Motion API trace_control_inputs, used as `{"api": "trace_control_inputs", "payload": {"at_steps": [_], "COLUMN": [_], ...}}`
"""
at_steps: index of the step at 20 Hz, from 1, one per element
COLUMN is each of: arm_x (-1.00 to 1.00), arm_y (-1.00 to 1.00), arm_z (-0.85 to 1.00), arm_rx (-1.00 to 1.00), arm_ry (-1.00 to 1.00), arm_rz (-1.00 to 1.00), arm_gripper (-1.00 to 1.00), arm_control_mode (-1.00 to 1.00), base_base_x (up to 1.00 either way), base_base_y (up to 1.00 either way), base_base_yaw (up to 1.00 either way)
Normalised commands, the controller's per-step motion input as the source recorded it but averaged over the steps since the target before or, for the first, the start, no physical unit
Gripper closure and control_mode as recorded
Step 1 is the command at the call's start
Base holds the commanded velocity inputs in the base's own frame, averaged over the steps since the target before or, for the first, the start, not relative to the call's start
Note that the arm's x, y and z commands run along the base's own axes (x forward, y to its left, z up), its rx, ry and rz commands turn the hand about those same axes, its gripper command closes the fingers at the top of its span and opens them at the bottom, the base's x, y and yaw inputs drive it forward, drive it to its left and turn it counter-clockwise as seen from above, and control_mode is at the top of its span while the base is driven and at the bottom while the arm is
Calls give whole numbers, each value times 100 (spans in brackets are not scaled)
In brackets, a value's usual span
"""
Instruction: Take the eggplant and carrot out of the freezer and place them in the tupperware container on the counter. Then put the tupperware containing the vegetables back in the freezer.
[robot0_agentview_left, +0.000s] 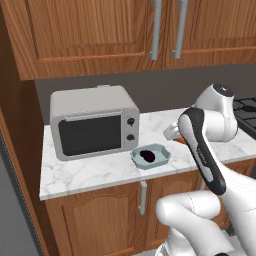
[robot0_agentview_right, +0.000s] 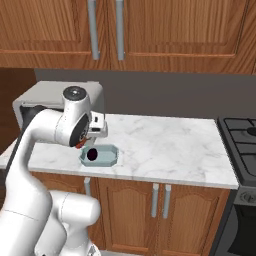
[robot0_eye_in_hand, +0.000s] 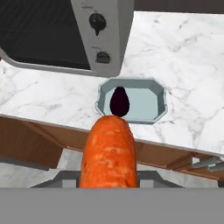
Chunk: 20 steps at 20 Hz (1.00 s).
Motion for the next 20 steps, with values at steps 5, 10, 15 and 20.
{"api": "trace_control_inputs", "payload": {"at_steps": [5,10,15,20], "arm_x": [91,79,70,62], "arm_y": [0,0,0,0], "arm_z": [-86,-66,-36,-43], "arm_rx": [0,0,0,0], "arm_ry": [12,11,3,2], "arm_rz": [0,0,0,0], "arm_gripper": [100,100,100,100], "arm_control_mode": [-100,-100,-100,-100], "base_base_x": [0,0,0,0], "base_base_y": [0,0,0,0], "base_base_yaw": [0,0,0,0]}}
